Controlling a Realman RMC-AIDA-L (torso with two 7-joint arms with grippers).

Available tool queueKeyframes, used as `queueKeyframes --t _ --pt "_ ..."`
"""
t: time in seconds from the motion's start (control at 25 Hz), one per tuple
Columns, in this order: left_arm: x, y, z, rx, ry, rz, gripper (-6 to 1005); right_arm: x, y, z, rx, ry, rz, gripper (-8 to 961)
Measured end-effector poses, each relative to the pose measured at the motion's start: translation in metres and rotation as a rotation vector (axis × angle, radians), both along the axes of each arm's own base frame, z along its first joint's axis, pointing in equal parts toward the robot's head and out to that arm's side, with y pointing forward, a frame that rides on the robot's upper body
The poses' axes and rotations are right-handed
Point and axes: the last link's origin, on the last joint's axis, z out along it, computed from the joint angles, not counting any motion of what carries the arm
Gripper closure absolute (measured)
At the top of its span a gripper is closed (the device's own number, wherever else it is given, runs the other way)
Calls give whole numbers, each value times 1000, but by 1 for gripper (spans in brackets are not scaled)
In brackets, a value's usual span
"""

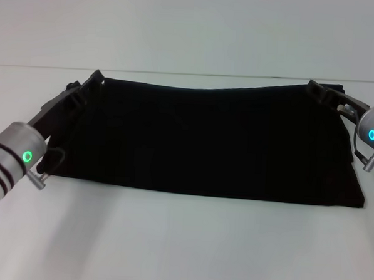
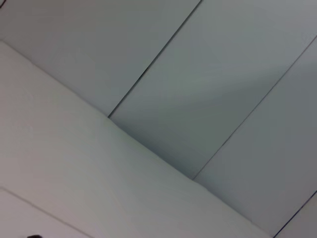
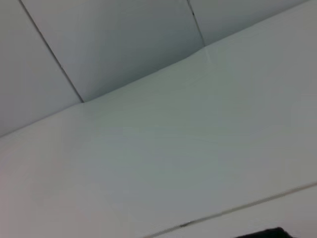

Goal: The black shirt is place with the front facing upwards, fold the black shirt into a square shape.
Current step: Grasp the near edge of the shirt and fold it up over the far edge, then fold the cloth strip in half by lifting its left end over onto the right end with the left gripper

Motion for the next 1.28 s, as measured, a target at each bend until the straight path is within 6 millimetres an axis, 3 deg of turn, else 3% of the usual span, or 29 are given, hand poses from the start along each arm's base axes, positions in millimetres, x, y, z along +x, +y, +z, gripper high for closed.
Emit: queueKeyframes --t 0.32,0.52,0.72,1.0,1.28 --pt "-1 -14 3 6 -65 -47 318 14 -6 5 24 22 -47 265" --pt "-3 -19 2 -19 -90 -46 318 27 -31 17 110 208 24 267" --pt "-5 -25 9 -58 -140 -72 318 23 -56 22 97 252 205 269" --pt "-18 -45 43 -327 -289 -109 318 -8 -81 -9 -267 6 572 262" --pt "-45 -72 68 -508 -295 62 318 -21 -106 -40 -475 -191 825 199"
